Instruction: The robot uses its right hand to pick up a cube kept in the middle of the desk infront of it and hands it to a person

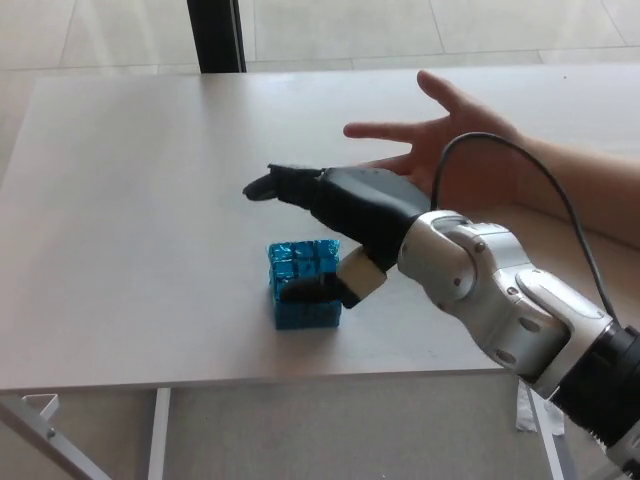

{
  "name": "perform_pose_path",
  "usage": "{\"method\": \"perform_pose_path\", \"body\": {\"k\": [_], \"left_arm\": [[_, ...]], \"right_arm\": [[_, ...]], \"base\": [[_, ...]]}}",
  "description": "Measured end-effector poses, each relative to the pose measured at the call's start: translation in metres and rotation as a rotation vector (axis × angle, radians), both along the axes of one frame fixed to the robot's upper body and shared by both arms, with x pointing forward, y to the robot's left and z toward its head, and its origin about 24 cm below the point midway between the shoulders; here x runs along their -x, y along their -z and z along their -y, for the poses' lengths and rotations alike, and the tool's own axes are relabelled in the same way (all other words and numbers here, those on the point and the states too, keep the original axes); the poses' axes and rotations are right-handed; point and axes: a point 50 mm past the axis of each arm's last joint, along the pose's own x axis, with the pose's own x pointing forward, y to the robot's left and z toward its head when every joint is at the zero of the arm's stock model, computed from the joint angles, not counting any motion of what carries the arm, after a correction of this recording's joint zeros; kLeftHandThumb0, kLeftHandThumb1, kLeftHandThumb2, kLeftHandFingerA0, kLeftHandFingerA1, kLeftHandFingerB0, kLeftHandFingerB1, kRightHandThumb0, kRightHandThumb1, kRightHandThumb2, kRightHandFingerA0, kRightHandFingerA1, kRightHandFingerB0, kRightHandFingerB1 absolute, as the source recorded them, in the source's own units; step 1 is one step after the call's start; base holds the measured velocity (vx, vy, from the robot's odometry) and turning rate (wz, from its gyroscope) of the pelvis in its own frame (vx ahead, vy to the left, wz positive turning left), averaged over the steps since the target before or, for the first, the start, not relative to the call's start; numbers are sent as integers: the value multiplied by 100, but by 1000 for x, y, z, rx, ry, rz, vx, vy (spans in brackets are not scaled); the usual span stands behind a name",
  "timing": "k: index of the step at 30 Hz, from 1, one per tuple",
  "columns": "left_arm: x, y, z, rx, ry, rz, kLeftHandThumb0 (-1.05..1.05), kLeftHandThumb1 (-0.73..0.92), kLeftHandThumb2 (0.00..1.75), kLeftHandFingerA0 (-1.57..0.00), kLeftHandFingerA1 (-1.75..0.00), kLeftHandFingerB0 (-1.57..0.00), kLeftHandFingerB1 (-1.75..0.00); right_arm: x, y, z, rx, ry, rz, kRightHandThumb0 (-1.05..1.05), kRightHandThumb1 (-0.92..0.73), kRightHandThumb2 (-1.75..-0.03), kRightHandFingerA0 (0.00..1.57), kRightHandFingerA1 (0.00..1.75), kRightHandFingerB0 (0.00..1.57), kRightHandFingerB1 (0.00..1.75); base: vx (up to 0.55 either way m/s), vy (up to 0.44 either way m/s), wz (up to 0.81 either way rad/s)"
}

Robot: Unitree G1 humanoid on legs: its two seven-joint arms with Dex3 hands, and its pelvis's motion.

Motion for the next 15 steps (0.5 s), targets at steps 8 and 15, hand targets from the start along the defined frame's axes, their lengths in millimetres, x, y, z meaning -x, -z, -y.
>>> {"method": "perform_pose_path", "body": {"k": [8, 15], "left_arm": [[-2, 0, 1, 0, 18, -4, -74, 72, 62, -46, -52, -45, -41], [-3, 0, 1, 2, 27, -7, -76, 71, 62, -48, -57, -50, -43]], "right_arm": [[4, 9, -3, 140, -28, 60, -91, -74, -63, 20, 63, 18, 41], [6, 13, -6, 280, -57, 87, -95, -74, -63, 16, 60, 11, 43]], "base": [[0, 0, 0], [0, 0, 0]]}}
